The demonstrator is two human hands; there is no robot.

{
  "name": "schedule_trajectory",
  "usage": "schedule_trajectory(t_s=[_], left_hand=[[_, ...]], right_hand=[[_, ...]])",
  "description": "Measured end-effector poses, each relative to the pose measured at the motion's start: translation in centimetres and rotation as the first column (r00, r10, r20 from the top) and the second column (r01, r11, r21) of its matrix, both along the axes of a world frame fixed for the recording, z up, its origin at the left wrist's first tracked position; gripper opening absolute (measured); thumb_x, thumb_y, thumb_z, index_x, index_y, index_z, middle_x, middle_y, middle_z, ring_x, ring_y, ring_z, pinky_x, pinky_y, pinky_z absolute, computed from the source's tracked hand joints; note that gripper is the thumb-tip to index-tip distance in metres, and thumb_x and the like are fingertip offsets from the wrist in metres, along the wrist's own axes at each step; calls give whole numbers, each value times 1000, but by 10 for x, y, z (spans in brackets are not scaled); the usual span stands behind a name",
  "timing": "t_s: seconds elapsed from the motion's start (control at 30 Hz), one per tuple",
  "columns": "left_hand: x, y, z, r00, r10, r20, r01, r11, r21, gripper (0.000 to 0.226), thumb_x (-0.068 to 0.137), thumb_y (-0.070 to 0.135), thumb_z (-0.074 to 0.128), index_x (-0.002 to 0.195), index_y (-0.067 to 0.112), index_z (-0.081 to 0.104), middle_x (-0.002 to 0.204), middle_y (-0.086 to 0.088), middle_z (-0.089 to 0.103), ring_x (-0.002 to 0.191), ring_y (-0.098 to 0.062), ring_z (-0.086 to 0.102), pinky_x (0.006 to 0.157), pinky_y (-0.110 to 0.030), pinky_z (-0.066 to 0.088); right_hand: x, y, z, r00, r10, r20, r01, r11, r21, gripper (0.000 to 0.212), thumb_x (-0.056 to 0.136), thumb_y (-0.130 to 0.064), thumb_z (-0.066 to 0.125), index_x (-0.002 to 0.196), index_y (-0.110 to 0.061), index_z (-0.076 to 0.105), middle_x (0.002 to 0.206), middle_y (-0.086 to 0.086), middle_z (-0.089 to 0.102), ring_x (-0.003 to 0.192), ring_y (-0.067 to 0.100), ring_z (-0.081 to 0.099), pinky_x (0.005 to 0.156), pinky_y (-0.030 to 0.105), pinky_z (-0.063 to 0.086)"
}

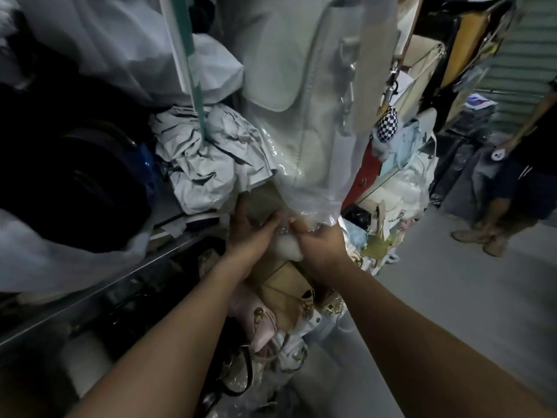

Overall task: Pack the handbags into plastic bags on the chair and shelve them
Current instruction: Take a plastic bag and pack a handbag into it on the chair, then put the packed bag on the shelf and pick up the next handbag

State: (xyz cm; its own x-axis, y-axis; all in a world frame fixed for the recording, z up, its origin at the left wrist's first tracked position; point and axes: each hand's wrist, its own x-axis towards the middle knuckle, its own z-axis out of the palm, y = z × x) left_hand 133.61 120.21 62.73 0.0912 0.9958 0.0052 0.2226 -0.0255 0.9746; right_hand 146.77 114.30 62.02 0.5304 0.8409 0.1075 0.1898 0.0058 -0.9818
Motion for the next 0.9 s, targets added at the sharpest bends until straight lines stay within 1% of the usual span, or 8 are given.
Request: schedule_trajectory(t_s=[0.1, 0.23, 0.3, 0.4, 0.5, 0.63, 0.83, 0.9], left_hand=[[6, 10, -11, 999, -44, 19, 44, 999, 30, 93, 79, 43, 78, 151, 50, 21, 151, 11, 45, 128, -9, 52, 110, -38, 44], [10, 14, -18, 999, -37, -11, 37, 997, 62, 93, 76, 50, 74, 151, 51, 19, 152, 9, 44, 129, -11, 52, 110, -40, 45], [6, 15, -20, 998, -27, -55, 31, 997, 72, 99, 65, 65, 69, 148, 55, 16, 148, 3, 47, 125, -13, 56, 108, -41, 47], [2, 15, -23, 989, 37, -143, -30, 998, 46, 99, 60, 75, 66, 144, 59, 17, 148, -8, 44, 128, -24, 53, 107, -44, 46], [-5, 5, -24, 960, 100, -260, -89, 995, 51, 98, 55, 78, 64, 142, 49, 30, 150, -10, 41, 134, -29, 45, 108, -42, 44], [-31, -42, -12, 958, 132, -256, -75, 972, 222, 47, 68, 58, 71, 110, 40, 60, 114, 1, 66, 101, -12, 63, 94, -33, 53], [-92, -174, 21, 889, 249, -385, -43, 881, 470, 37, 86, 39, 69, 117, 19, 69, 120, 4, 60, 118, -6, 54, 103, -11, 35], [-119, -224, 22, 838, 314, -447, -74, 876, 476, 41, 86, 47, 65, 118, 21, 70, 126, 3, 57, 125, -6, 50, 108, -16, 34]], right_hand=[[8, 4, -2, 991, -52, 125, 60, 996, -64, 78, 53, -80, 75, 117, -41, 55, 105, -10, 69, 102, 22, 68, 86, 49, 58], [10, -12, 13, 953, -73, 293, 118, 983, -138, 50, 61, -70, 75, 91, -56, 38, 103, -4, 55, 106, 30, 59, 91, 50, 54], [10, -22, 17, 927, -41, 372, 96, 987, -132, 57, 66, -61, 79, 109, -47, 44, 98, -12, 43, 110, 30, 54, 95, 49, 50], [14, -37, 19, 899, -64, 433, 110, 991, -81, 73, 72, -53, 79, 131, -33, 42, 115, -3, 43, 116, 27, 48, 92, 36, 44], [13, -53, 20, 822, -84, 563, 102, 995, 0, 47, 82, -45, 73, 120, -26, 54, 114, -4, 47, 113, 22, 46, 89, 31, 40], [8, -77, 22, 732, 80, 676, -115, 993, 8, 35, 86, -45, 68, 113, -23, 67, 112, -6, 62, 112, 19, 54, 96, 30, 42], [-21, -117, 37, 501, 435, 748, -512, 846, -149, 60, 85, -65, 55, 132, -28, 61, 129, -4, 64, 124, 18, 55, 106, 35, 43], [-37, -135, 35, 377, 508, 775, -606, 768, -209, 65, 86, -67, 54, 140, -30, 54, 137, -4, 59, 130, 19, 50, 107, 32, 38]])
